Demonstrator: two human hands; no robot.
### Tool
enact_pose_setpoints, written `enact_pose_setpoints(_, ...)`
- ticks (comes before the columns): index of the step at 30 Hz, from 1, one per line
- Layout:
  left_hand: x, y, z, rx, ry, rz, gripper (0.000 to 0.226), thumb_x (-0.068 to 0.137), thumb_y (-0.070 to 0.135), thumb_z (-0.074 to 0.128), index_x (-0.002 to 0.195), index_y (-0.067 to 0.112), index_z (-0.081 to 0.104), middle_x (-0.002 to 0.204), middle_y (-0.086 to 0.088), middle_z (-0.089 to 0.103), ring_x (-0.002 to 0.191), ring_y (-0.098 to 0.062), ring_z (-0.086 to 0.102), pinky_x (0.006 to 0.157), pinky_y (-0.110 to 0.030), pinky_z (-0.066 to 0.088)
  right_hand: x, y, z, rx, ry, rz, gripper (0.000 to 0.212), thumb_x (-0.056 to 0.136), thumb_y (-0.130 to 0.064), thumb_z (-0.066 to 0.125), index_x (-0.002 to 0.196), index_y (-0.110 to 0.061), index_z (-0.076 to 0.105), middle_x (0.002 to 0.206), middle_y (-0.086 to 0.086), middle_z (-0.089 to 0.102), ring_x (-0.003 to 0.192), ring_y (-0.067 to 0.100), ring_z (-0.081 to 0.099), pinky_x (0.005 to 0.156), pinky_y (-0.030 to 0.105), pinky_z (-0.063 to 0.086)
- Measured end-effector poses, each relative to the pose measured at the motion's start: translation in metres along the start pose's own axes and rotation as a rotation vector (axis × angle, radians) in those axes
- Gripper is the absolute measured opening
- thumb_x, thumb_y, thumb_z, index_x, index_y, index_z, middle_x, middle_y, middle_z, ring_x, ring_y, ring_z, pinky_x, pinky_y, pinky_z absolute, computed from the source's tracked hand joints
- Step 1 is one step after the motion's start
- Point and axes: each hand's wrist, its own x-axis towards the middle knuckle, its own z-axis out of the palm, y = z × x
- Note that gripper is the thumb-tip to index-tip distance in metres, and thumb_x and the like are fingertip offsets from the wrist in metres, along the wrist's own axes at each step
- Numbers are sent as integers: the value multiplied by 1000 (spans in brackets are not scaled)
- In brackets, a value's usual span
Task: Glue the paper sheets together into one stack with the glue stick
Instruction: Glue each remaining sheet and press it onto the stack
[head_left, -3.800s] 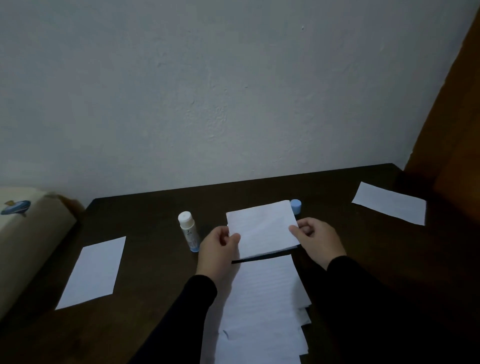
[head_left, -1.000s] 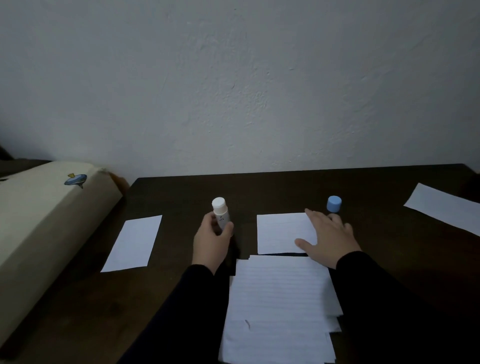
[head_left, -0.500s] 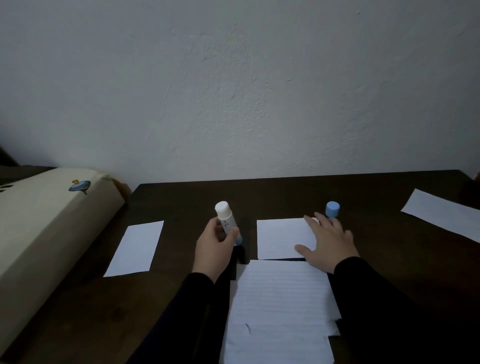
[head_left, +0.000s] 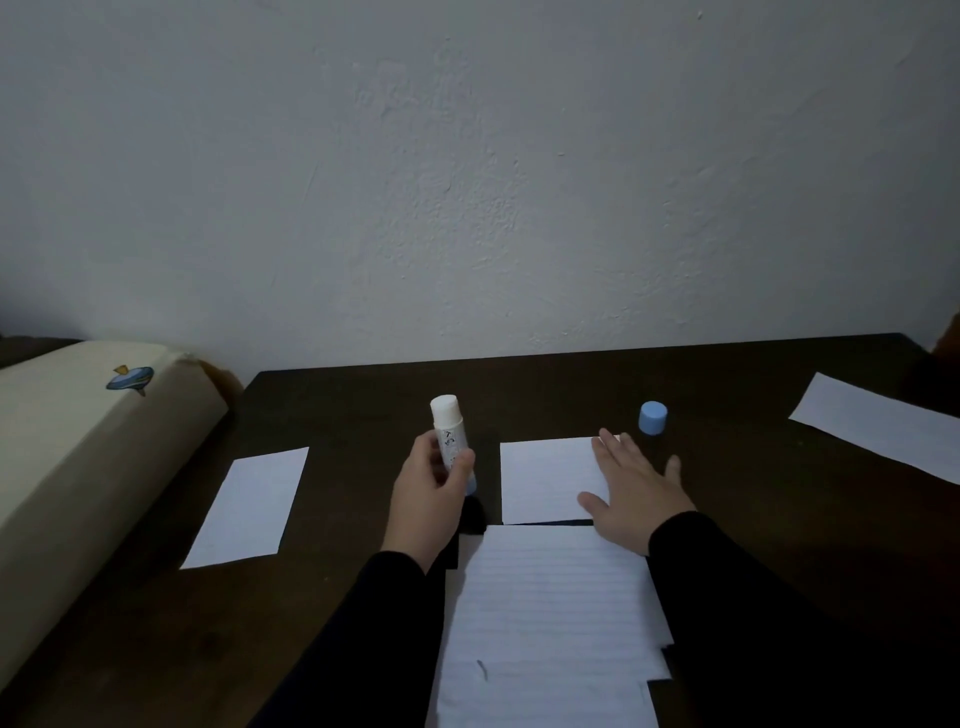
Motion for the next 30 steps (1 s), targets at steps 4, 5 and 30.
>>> enact_pose_setpoints(4,1,-1,-2,2,0,-13,42,94,37,54,134,27,43,119,9,55,108,-9,54,86,-25,47,-1,2,4,54,7,20,76,98,-49,37,155,-19,-5,161,-6,-15,148,14,-13,115,59,-5)
enact_pose_setpoints(5,1,0,-2,0,1,-12,42,94,37,54,134,26,43,119,9,55,107,-8,53,85,-24,47,-1,2,4,64,19,23,77,97,-49,38,155,-19,-4,161,-6,-13,148,14,-11,115,59,-4)
enact_pose_setpoints(30,-8,14,-16,-47,27,8,44,94,34,55,135,26,43,125,6,54,105,-5,51,69,-13,41,-24,-12,-22,576,319,-131,53,94,-22,59,143,-32,40,119,-11,48,110,8,49,97,23,39)
